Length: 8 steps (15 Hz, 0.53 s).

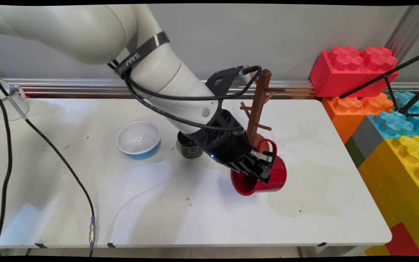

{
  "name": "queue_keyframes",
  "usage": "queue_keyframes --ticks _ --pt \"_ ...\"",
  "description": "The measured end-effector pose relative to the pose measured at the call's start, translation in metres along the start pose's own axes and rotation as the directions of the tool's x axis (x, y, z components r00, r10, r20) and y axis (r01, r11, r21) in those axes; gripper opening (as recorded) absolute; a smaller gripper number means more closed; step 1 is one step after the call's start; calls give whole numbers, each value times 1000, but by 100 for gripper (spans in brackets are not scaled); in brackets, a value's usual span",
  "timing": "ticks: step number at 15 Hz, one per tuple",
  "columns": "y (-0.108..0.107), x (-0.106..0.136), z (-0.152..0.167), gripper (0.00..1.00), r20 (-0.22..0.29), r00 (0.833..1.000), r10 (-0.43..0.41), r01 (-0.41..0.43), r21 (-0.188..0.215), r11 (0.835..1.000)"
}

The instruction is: Place the picked object on the table

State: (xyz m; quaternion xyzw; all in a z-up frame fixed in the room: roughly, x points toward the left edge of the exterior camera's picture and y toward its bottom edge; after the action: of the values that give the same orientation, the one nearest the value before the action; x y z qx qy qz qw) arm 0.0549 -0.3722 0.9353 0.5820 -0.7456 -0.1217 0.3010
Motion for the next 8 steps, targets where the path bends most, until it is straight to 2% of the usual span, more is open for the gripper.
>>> queue_keyframes --ticks 8 --pt "16 4 -13 0 95 993 -63 49 141 989"
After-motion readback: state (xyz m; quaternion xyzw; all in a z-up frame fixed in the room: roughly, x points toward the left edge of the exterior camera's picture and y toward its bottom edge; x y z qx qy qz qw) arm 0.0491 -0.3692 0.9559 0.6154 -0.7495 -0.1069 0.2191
